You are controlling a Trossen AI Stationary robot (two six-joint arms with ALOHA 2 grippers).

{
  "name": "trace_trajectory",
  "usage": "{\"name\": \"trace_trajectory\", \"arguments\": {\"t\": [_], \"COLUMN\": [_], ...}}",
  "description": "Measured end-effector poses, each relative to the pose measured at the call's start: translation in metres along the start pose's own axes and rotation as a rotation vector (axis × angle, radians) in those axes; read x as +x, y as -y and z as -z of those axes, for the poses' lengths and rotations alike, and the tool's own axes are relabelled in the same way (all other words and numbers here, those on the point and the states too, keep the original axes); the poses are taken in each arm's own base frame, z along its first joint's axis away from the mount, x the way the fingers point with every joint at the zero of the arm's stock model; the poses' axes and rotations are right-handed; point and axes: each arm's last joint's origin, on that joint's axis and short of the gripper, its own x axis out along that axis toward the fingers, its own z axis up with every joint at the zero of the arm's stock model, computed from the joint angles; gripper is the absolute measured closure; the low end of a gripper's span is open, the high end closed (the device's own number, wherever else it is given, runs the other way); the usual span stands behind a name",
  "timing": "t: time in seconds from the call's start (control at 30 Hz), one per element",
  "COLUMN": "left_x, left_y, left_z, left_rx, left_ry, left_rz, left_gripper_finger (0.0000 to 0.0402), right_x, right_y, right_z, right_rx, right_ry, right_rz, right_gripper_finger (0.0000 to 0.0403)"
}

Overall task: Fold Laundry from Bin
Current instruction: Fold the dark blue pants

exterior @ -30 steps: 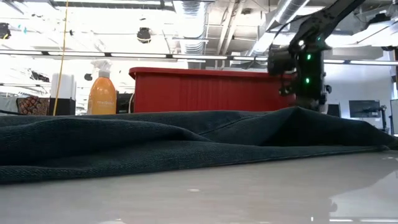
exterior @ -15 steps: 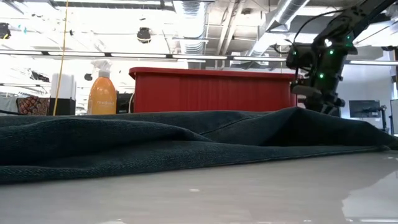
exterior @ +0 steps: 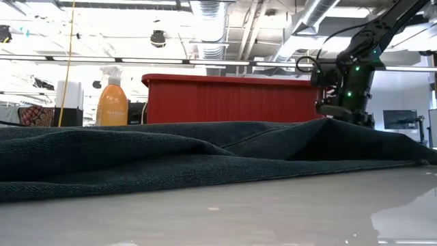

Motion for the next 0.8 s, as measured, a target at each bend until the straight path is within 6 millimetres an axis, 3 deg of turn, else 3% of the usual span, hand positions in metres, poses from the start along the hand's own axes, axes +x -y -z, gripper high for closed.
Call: {"name": "trace_trajectory", "arguments": {"t": [0.1,0.33,0.57,0.8], "left_x": [0.000,0.000,0.000,-0.001], "left_y": [0.000,0.000,0.000,0.000], "left_z": [0.000,0.000,0.000,-0.001], "left_rx": [0.000,0.000,0.003,-0.003], "left_ry": [0.000,-0.001,-0.011,-0.017], "left_rz": [0.000,0.000,0.005,0.010], "left_gripper_finger": [0.0331,0.0331,0.0331,0.0331], "right_x": [-0.002,-0.013,-0.038,-0.068], "right_y": [0.000,0.000,-0.004,-0.016], "right_z": [0.000,0.002,0.006,0.000], "right_rx": [-0.003,-0.026,-0.078,-0.184], "right_ry": [0.012,0.046,0.154,0.308], "right_rz": [0.001,-0.008,-0.013,0.137], "right_gripper_finger": [0.0223,0.0378,0.0367,0.0378]}}
